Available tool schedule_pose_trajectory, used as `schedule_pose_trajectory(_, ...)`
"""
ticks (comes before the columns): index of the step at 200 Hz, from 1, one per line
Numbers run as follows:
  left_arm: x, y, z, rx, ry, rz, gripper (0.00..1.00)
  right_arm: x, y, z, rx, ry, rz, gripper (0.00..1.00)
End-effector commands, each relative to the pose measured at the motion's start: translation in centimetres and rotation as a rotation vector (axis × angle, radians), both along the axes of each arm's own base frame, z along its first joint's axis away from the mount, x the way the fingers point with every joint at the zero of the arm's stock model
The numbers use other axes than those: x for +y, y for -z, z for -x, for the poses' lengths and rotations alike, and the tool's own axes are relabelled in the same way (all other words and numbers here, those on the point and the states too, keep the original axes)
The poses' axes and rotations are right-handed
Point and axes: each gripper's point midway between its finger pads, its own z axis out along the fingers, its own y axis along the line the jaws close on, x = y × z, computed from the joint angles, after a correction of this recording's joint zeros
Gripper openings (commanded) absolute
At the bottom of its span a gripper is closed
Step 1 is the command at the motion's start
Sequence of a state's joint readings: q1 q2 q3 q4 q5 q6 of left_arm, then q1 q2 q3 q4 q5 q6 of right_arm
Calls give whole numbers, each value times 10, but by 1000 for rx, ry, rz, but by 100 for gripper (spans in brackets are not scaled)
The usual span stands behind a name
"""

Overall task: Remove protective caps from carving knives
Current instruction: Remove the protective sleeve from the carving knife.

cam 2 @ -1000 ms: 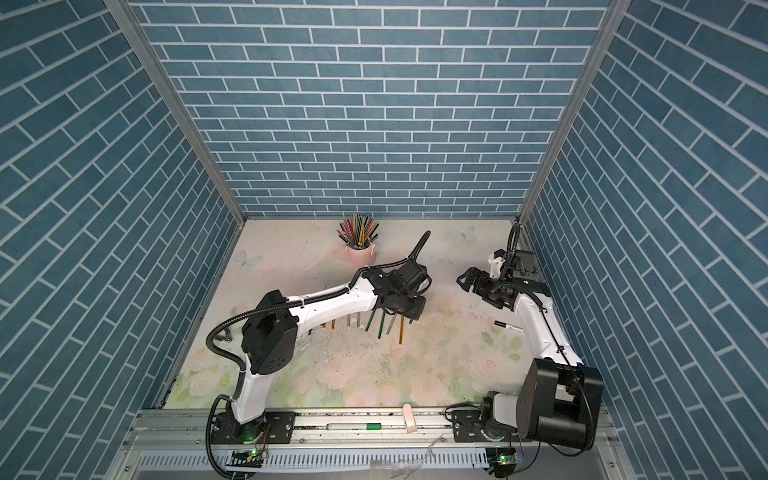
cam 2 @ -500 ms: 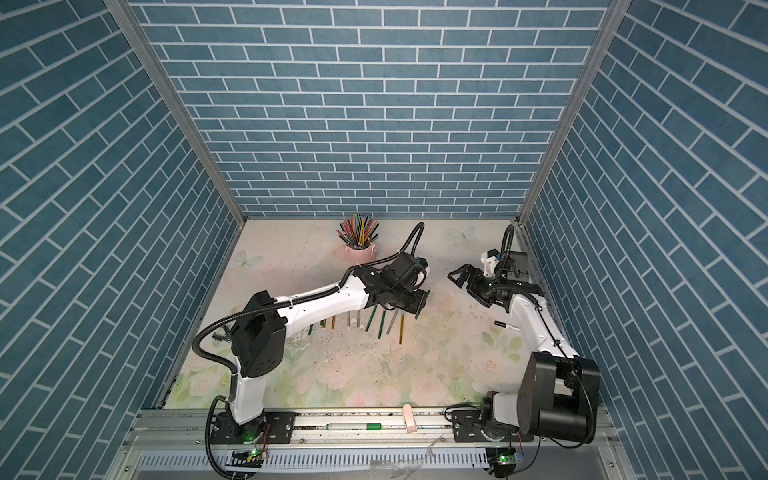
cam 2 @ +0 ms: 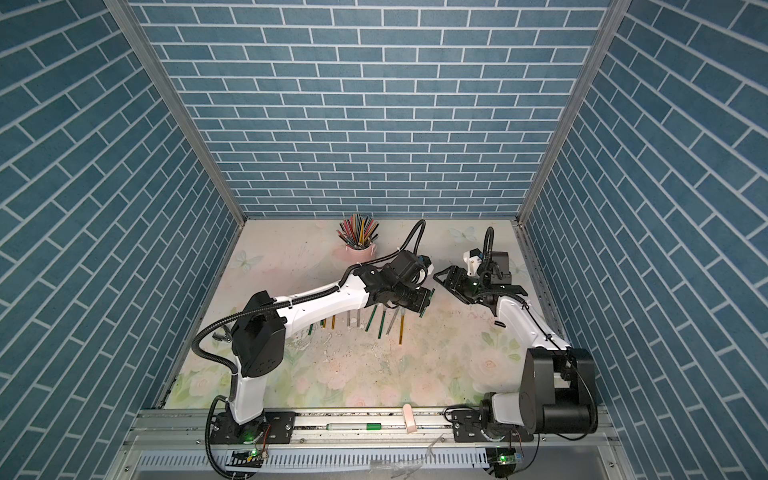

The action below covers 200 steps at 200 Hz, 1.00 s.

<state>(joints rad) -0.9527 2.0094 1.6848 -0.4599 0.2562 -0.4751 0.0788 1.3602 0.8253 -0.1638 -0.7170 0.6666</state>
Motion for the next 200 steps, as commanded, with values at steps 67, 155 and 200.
schedule_pose_trajectory(67, -11, 2, -7, 0, 12, 15, 0, 10, -9, -10, -11, 14, -54, 31)
schedule_pose_trajectory(155, -14, 1, -10, -3, 14, 21, 0, 12, -2, -6, 23, 15, -54, 11)
schedule_pose_trajectory(200, -14, 9, -8, 21, 29, 2, 0, 10, -5, -10, 23, 27, -36, 0)
